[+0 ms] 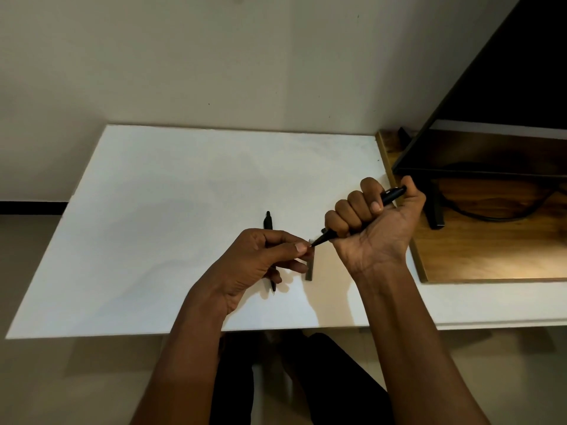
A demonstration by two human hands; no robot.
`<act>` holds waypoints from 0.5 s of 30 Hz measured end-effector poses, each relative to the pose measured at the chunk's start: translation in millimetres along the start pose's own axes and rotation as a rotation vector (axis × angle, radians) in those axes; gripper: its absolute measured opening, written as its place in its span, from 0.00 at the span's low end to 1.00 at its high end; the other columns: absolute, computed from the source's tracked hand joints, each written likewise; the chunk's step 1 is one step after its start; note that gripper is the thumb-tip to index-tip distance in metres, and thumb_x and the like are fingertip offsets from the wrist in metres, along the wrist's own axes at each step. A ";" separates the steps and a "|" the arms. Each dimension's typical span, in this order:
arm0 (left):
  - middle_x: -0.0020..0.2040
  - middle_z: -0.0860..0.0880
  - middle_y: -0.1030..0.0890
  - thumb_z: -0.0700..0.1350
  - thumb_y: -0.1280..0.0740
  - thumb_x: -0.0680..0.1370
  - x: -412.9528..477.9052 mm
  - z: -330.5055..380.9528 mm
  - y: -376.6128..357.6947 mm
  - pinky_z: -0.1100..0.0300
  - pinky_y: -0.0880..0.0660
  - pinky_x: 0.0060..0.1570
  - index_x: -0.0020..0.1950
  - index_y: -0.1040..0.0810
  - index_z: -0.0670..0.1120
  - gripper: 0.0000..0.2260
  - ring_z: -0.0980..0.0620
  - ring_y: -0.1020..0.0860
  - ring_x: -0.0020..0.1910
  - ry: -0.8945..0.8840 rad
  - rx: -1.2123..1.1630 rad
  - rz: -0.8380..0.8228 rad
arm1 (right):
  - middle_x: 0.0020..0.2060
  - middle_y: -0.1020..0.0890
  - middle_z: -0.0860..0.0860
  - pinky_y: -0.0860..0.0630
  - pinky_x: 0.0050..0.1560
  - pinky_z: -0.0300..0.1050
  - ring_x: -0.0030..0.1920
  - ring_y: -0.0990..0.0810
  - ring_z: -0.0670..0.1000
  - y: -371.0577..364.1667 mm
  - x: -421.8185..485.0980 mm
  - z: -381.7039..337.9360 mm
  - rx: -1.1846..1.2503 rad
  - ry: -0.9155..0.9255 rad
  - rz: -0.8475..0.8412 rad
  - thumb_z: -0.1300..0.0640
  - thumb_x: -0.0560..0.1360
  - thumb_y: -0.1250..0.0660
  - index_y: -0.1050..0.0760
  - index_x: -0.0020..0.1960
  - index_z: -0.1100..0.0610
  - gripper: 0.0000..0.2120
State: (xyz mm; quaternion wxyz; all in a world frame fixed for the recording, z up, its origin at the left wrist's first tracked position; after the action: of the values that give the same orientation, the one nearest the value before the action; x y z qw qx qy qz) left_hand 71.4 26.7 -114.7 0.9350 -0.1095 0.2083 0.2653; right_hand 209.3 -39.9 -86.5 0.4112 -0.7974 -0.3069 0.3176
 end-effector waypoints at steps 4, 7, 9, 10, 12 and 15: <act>0.47 0.45 0.12 0.43 0.31 0.78 0.4 -1.0 0.1 0.59 0.27 0.39 0.47 0.14 0.46 0.06 0.53 0.14 0.43 0.000 0.001 -0.002 | 0.21 0.47 0.47 0.51 0.26 0.37 0.22 0.51 0.46 0.2 0.0 -0.8 -0.032 0.008 0.016 0.36 0.77 0.48 0.41 0.26 0.54 0.29; 0.48 0.45 0.12 0.43 0.31 0.78 0.1 -1.1 0.2 0.58 0.28 0.40 0.48 0.13 0.46 0.06 0.53 0.14 0.44 -0.003 0.006 -0.007 | 0.21 0.47 0.47 0.50 0.26 0.37 0.22 0.51 0.46 -0.8 -0.3 -1.9 -0.049 0.021 0.008 0.36 0.77 0.48 0.41 0.26 0.54 0.29; 0.48 0.46 0.12 0.44 0.30 0.77 -0.1 -1.2 0.4 0.57 0.28 0.40 0.49 0.13 0.46 0.06 0.53 0.14 0.44 -0.005 0.016 -0.009 | 0.22 0.47 0.47 0.50 0.25 0.37 0.22 0.51 0.46 -0.4 -0.1 -1.7 -0.050 0.019 0.018 0.34 0.77 0.48 0.41 0.27 0.54 0.29; 0.48 0.47 0.12 0.44 0.30 0.77 -0.1 -1.3 0.4 0.57 0.28 0.40 0.49 0.13 0.45 0.06 0.53 0.14 0.44 -0.004 0.023 -0.008 | 0.22 0.48 0.47 0.51 0.25 0.37 0.22 0.51 0.46 -0.1 -0.1 -1.7 -0.056 0.021 0.025 0.34 0.77 0.48 0.42 0.27 0.54 0.29; 0.48 0.47 0.12 0.44 0.29 0.77 0.0 -1.3 -0.1 0.57 0.29 0.41 0.50 0.14 0.44 0.06 0.53 0.14 0.45 -0.001 0.033 -0.006 | 0.22 0.48 0.47 0.50 0.25 0.37 0.22 0.51 0.46 -0.5 -0.2 -2.9 -0.073 0.031 0.032 0.36 0.77 0.49 0.42 0.27 0.55 0.28; 0.48 0.49 0.12 0.44 0.29 0.76 -0.2 -0.5 -0.5 0.59 0.29 0.40 0.50 0.14 0.44 0.07 0.53 0.14 0.45 -0.003 0.037 -0.004 | 0.22 0.48 0.48 0.50 0.25 0.37 0.22 0.51 0.47 -4.0 -1.6 -5.3 -0.117 0.042 0.015 0.35 0.78 0.50 0.42 0.27 0.55 0.29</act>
State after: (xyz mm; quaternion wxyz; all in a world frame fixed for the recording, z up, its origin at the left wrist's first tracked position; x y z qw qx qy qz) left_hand 71.3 26.0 -115.0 0.9376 -0.0922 0.2117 0.2599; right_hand 211.3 -41.7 -80.3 0.3678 -0.8289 -0.3105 0.2851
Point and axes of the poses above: each hand's wrist, its own x-axis towards the middle knuckle, its own y-axis out of the back of the hand, z = x × y, the point moved 6 cm from there along x, towards the middle knuckle
